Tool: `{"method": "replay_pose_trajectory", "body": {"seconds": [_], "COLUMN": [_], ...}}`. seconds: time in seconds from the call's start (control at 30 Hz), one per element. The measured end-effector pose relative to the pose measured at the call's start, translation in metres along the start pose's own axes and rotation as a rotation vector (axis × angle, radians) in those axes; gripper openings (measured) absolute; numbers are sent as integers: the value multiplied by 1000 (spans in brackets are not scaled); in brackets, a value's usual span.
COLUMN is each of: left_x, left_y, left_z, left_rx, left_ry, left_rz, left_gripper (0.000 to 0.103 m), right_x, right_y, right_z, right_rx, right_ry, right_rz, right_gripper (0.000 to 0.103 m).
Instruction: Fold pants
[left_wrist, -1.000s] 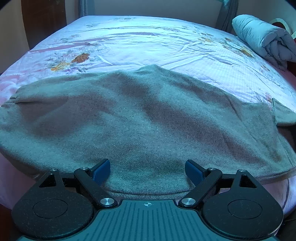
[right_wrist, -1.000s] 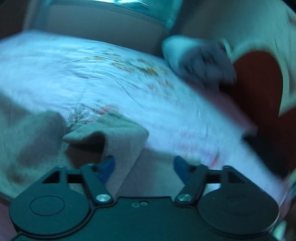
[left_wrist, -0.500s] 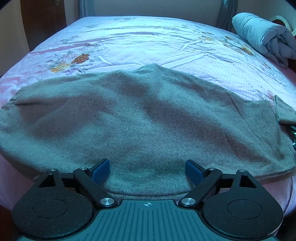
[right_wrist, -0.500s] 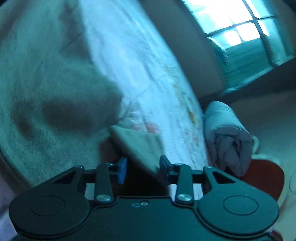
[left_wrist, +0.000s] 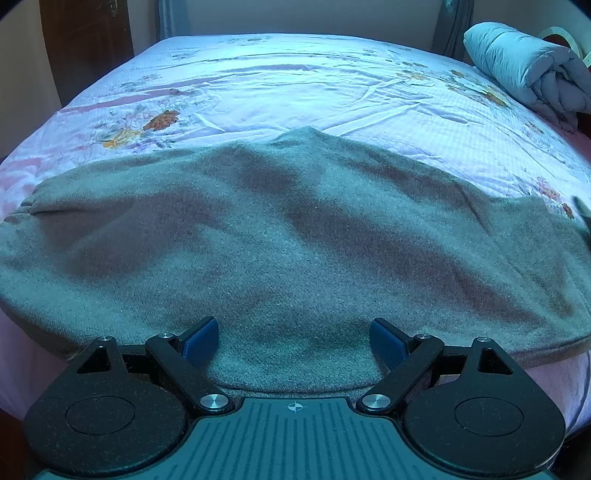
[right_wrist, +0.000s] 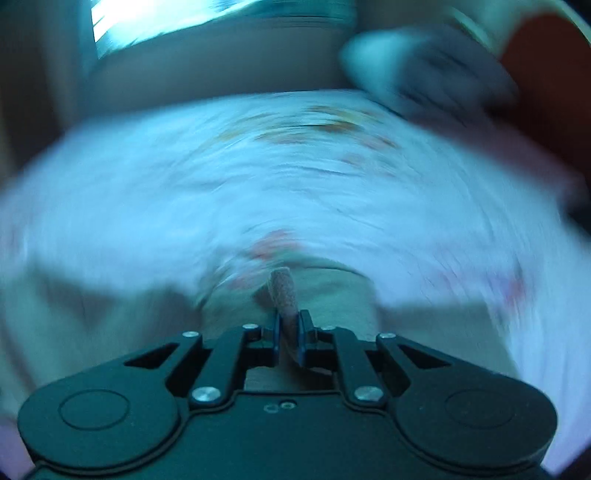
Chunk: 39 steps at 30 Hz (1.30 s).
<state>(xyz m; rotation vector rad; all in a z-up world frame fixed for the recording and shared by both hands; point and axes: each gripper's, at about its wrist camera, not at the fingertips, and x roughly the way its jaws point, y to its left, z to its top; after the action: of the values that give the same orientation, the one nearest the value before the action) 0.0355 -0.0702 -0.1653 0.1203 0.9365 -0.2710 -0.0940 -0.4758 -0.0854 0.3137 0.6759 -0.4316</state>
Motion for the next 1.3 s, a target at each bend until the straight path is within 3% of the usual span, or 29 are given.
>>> {"method": "replay_pose_trajectory", "body": {"seconds": [0.13,0.33,0.43,0.5,0.57,0.67,0.73,0.77,0.8,1.0,1.1,1.23,1.27,1.3], "left_x": [0,-1,0,0,0,0,1,1,1,2,3,3,3,3], "left_y": [0,0,0,0,-1,0,0,0,-1,0,-1,-1,-1,-1], "left_z": [0,1,1,1,2,2,2,3,3,2,1,1,2,1], "left_rx": [2,3,13,11,13,16,21,24,29,46,53,54,52,52], "left_ry": [-2,4,7,9,12,14,16,17,17,14,11,13,14,14], "left_rz": [3,12,17,20,23,21,22,22,23,35,41,44,46,46], "left_gripper": [88,88,88,88,88,89,89,89,89,93,94,94,94,94], "right_x": [-27,-32,-25,-17,-12,1,0,-4,-11,-49,-21,1,1,-1], "right_y": [-85,-157,-166,-167,-174,-179,-176,-172,-170,-172,-175,-180,-179,-179], "right_z": [-14,-63,-71,-71,-76,-83,-82,-77,-71,-38,-55,-80,-77,-75], "right_rx": [323,654,680,691,777,876,860,820,795,652,554,580,586,602], "right_ry": [-21,3,16,22,11,31,9,-5,-22,-134,-23,44,41,41], "right_rz": [-9,-26,-25,-6,35,71,90,91,95,106,2,-39,-40,-30], "right_gripper": [1,1,1,16,26,30,14,1,0,0,0,0,6,19]}}
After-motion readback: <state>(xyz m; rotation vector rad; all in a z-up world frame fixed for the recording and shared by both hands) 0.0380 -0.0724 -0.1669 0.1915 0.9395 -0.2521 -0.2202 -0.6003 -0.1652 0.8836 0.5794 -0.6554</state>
